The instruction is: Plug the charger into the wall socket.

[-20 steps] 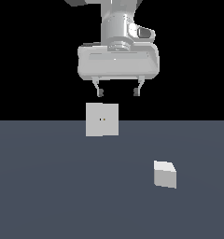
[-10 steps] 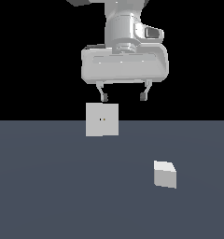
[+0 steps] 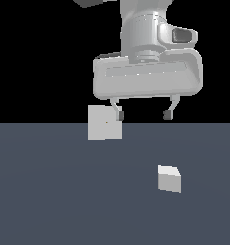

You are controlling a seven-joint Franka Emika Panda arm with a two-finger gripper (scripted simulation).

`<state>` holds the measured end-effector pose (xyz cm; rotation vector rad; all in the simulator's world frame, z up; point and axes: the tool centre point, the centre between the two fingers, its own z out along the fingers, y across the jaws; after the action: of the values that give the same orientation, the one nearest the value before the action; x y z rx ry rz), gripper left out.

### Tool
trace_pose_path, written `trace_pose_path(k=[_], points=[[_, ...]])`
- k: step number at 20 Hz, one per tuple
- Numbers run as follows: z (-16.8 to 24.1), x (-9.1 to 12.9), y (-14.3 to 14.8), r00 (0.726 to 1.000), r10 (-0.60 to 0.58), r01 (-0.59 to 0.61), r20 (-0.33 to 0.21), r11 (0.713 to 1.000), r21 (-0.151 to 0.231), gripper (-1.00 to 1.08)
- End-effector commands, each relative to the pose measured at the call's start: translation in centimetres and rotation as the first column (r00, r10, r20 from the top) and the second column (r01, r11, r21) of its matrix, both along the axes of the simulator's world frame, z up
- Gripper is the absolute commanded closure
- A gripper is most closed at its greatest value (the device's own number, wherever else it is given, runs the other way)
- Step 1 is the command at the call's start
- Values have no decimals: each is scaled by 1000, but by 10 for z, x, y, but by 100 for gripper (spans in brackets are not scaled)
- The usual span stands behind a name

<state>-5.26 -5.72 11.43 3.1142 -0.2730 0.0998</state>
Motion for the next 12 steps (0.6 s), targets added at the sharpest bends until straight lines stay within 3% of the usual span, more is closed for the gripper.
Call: trace_pose_path(k=[1, 12], points=[[-12, -13, -7, 999, -30, 30, 12, 1000, -1, -92], [-46, -47, -26, 993, -111, 112, 44, 994, -2, -92]])
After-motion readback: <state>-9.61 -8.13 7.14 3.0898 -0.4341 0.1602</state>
